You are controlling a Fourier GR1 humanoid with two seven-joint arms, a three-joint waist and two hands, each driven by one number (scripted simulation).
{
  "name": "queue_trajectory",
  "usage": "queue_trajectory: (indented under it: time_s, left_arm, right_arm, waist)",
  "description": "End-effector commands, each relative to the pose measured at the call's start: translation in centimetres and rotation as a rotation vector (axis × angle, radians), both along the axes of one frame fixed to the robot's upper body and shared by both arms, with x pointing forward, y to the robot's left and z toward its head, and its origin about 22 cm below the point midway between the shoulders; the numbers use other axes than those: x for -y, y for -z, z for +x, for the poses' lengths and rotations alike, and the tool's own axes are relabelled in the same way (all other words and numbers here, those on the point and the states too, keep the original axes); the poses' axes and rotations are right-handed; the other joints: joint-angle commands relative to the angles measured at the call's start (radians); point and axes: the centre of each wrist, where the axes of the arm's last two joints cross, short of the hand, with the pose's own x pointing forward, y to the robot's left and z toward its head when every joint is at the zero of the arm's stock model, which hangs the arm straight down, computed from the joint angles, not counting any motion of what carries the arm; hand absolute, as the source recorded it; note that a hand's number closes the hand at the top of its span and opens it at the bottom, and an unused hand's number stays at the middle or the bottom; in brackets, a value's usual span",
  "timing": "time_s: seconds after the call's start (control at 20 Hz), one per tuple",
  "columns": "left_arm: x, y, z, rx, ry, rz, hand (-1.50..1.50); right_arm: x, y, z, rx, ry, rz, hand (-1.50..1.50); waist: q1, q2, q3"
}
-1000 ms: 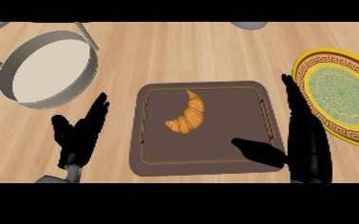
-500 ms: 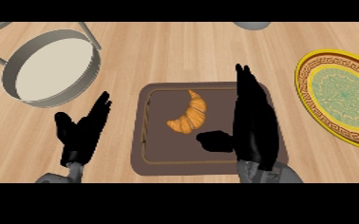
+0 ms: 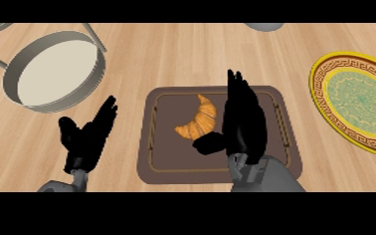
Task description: Pick the croissant from the tray and place it in the plate
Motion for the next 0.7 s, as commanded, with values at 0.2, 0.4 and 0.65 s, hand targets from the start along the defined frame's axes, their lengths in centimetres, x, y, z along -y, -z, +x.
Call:
queue_trajectory:
  time_s: [0.2, 0.4, 0.65]
  left_arm:
    - [1.1, 1.9, -0.7, -0.079, -0.012, 0.002, 0.0]
    - [0.2, 1.8, -1.0, -0.087, -0.001, 0.004, 0.0]
    - [0.2, 1.2, -1.5, -0.072, 0.006, -0.002, 0.0]
  right_arm:
    - [-2.2, 0.7, 1.2, -0.107, 0.121, 0.033, -1.5]
    - [-2.8, 2.0, 1.7, -0.13, 0.15, -0.041, -1.5]
    - [-2.0, 2.3, 2.5, -0.173, 0.189, -0.077, -1.5]
  waist:
    - [-0.001, 0.006, -0.007]
    - [0.002, 0.006, -0.007]
    - [-0.001, 0.004, -0.007]
